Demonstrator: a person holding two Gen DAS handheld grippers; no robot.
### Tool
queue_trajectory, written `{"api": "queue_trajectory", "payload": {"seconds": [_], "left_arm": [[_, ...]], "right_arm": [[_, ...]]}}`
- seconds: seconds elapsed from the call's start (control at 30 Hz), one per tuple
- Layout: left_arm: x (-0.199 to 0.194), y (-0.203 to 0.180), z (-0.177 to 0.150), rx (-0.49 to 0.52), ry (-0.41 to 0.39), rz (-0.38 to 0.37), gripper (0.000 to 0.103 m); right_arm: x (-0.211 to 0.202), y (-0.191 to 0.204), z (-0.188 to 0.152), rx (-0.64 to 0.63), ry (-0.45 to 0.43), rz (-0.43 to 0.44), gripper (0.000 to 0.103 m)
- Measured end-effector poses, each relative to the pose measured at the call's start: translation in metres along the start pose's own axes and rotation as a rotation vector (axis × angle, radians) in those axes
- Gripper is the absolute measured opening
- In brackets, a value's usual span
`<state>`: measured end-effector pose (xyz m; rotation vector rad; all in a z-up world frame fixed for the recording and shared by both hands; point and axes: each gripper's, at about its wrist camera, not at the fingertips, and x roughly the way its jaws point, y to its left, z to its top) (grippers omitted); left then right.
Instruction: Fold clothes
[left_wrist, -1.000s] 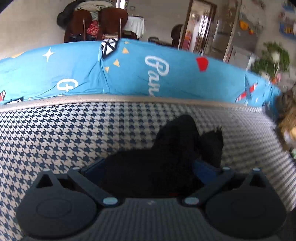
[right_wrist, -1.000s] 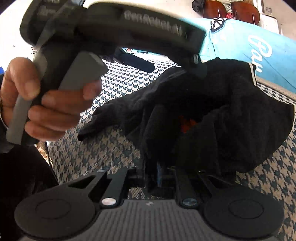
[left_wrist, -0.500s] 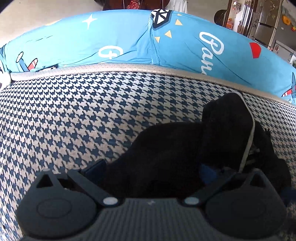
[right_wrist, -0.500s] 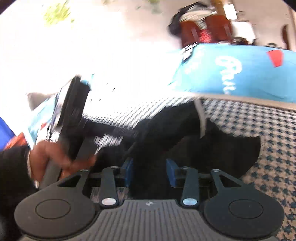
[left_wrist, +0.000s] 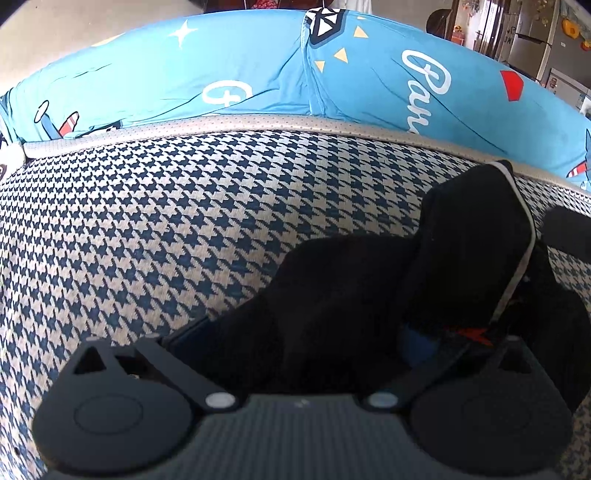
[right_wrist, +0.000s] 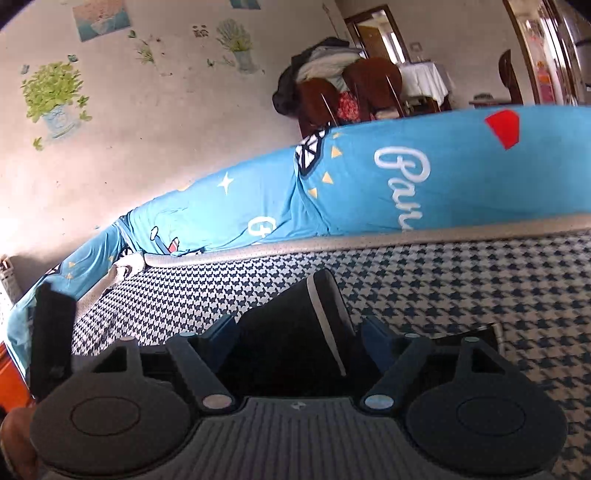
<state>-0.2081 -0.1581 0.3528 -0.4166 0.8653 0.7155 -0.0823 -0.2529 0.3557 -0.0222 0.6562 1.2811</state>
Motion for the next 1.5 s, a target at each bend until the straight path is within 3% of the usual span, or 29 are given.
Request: {"api": "queue_trajectory", "payload": {"seconds": [0.13, 0.23, 0.37, 0.47, 0.7, 0.9, 1.03, 1.23, 1.5], "left_arm": [[-0.002, 0.004, -0.002, 0.005, 0.003, -0.005, 0.103], [-0.009, 0.009, 0.000, -0.002, -0.016, -0.007, 0.103], [-0.028, 0.017, 0.005, 0.005, -0.101, 0.045, 0.103], [-0.042, 0.026, 0.011, -0.026, -0.149, 0.052, 0.103], [-0.074, 0.035, 0.022, -0.067, -0.290, 0.026, 0.103], [-0.076, 0.025, 0.029, -0.045, -0.270, -0.148, 0.103], [-0.069, 0.011, 0.028, 0.025, -0.215, -0.259, 0.103], [-0.043, -0.016, 0.007, 0.136, -0.117, -0.234, 0.103], [-0.012, -0.012, 0.003, 0.136, -0.038, -0.070, 0.103]], "right_arm": [[0.026, 0.003, -0.003, 0.007, 0.020, 0.006, 0.075], [0.041, 0.006, -0.007, 0.006, 0.068, -0.007, 0.054], [0.052, 0.005, -0.014, 0.065, 0.113, 0.036, 0.025], [0.052, 0.014, -0.016, 0.041, 0.129, 0.079, 0.021], [0.054, 0.054, -0.031, -0.104, 0.170, 0.196, 0.021], [0.060, 0.082, -0.056, -0.201, 0.243, 0.265, 0.021], [0.059, 0.096, -0.071, -0.285, 0.271, 0.281, 0.021], [0.055, 0.095, -0.078, -0.299, 0.303, 0.291, 0.027], [0.032, 0.089, -0.079, -0.381, 0.354, 0.290, 0.035]]}}
